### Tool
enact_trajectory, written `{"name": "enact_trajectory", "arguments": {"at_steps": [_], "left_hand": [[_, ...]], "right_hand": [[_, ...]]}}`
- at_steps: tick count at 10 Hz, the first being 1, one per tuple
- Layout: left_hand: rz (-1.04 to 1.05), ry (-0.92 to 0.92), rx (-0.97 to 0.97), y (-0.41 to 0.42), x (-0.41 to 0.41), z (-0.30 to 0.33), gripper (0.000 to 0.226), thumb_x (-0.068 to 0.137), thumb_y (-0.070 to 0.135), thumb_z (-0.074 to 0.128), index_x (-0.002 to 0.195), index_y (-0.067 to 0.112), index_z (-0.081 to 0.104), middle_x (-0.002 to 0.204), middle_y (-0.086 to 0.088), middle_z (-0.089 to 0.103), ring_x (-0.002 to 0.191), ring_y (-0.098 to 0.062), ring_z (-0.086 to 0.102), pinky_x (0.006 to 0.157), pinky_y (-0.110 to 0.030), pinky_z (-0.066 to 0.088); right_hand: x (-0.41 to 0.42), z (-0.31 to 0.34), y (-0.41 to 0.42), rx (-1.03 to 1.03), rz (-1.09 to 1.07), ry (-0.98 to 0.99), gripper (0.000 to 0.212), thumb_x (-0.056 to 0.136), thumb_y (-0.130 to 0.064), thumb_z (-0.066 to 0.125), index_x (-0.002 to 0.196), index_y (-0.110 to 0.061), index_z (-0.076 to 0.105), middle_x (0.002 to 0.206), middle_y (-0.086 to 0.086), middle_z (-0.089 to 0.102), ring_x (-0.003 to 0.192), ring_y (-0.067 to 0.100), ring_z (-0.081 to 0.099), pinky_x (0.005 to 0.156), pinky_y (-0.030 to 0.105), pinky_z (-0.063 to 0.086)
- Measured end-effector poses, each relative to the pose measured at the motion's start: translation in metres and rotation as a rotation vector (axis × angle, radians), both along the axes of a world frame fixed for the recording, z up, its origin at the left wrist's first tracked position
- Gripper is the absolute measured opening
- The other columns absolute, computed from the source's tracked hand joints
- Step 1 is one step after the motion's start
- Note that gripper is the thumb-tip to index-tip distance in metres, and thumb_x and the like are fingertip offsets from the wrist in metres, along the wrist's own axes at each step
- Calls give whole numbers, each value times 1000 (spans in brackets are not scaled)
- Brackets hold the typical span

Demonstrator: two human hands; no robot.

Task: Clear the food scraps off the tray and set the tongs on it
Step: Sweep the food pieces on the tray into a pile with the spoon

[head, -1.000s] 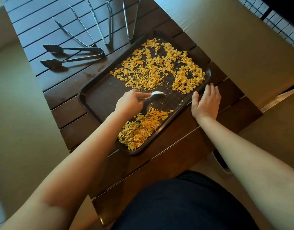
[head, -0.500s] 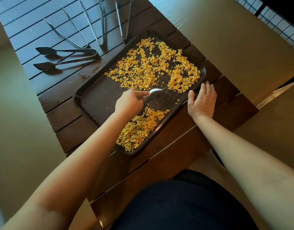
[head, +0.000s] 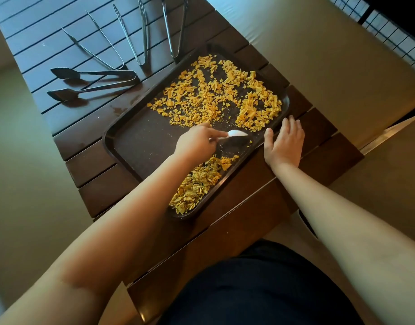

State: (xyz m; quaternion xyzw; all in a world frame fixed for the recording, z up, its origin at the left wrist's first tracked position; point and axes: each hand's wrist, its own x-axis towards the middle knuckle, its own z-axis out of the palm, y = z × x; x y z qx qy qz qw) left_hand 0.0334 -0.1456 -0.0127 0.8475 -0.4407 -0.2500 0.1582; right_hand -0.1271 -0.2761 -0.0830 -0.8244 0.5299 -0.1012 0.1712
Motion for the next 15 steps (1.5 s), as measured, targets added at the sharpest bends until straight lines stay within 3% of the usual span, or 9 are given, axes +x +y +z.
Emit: {"name": "enact_trajectory", "arguments": {"at_steps": [2,4,5,6,7,9,11,13,15], "left_hand": [[-202,-12,39,-9,-3,-5,35,95,15,48,120,37,61,115,6,55,89,-8,49,67,-24,43],[-295,-10,158,27,20,4,27,93,25,53,112,39,65,111,8,57,95,-11,54,79,-32,49],[-264,29,217,50,26,9,23,92,28,55,109,39,67,112,12,56,98,-10,55,82,-31,48],[-231,66,250,63,31,13,24,93,25,54,110,36,67,96,19,50,88,-4,50,74,-22,39],[-105,142,124,68,36,13,28,93,17,54,112,32,66,89,17,50,78,-4,51,65,-20,40],[225,86,-42,61,42,-2,30,95,16,50,119,26,63,109,0,57,93,-15,54,81,-34,49],[66,187,52,65,39,-4,32,94,13,50,120,27,62,106,2,55,88,-10,51,73,-22,41],[-70,225,175,72,40,7,28,92,14,55,112,30,66,95,6,54,88,-13,54,79,-28,48],[57,135,38,48,29,4,31,95,15,49,119,28,63,108,2,55,87,-14,53,77,-31,48]], "right_hand": [[-1,1,-1,0,-1,6,71,90,-49,23,143,-2,32,152,15,27,143,29,16,116,41,11],[-1,-1,-1,-8,2,12,72,90,-50,23,142,-1,33,152,15,28,143,30,17,116,41,11],[-1,-1,-1,-14,0,11,71,90,-49,23,142,-1,34,152,16,28,143,30,17,116,42,11],[-1,-2,-1,-17,-1,14,72,91,-50,22,142,-1,34,152,16,28,143,30,17,116,42,11],[0,-2,-1,-18,-2,23,72,91,-50,22,142,-2,34,152,15,27,143,29,17,116,42,11],[0,-2,-1,-20,1,24,71,91,-50,22,142,-2,35,152,16,28,143,29,17,116,42,12],[-1,-3,-1,-26,-2,23,71,91,-50,23,141,-1,36,151,16,29,143,30,18,116,42,12],[0,-3,-2,-30,0,12,70,92,-49,24,140,0,37,150,17,30,142,31,19,116,43,13],[0,-2,0,-18,-1,16,72,90,-50,21,141,-1,35,151,16,28,143,30,18,116,42,12]]}}
